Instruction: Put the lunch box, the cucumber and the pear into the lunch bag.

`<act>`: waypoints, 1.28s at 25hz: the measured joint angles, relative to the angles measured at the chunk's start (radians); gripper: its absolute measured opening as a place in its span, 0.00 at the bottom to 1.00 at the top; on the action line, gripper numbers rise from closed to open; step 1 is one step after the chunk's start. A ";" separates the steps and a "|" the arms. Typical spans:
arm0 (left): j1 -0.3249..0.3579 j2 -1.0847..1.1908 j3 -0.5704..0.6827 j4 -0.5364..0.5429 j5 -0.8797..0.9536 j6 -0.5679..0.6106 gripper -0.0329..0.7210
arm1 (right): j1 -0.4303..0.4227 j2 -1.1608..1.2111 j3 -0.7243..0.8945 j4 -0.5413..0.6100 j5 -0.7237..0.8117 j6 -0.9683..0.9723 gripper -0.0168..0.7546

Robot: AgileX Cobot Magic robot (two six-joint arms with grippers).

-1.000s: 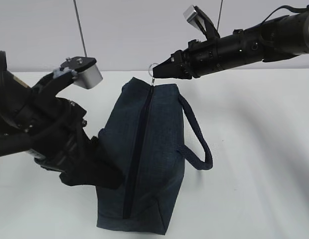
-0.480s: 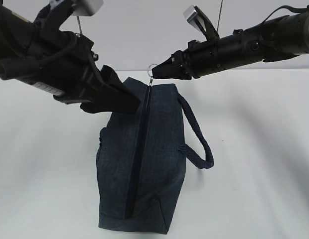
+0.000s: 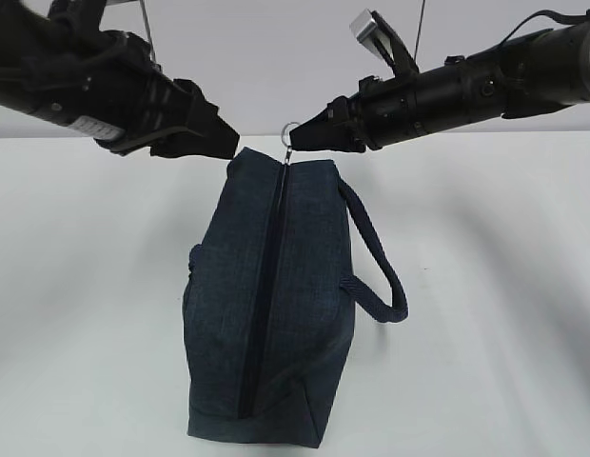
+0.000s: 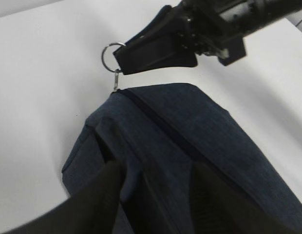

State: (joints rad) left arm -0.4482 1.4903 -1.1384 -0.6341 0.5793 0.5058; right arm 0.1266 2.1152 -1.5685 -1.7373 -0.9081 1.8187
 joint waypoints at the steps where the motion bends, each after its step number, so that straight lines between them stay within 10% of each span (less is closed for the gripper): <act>1: 0.008 0.028 -0.017 0.000 0.009 -0.012 0.42 | 0.000 0.000 0.000 0.000 0.000 0.000 0.02; 15: 0.041 0.295 -0.372 0.100 0.296 -0.175 0.42 | 0.000 0.000 -0.002 0.000 -0.001 0.000 0.02; 32: 0.041 0.407 -0.441 0.131 0.339 -0.221 0.35 | 0.000 0.000 -0.002 0.002 -0.001 0.000 0.02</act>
State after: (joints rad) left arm -0.4070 1.8970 -1.5793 -0.5026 0.9182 0.2852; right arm 0.1266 2.1152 -1.5702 -1.7355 -0.9087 1.8187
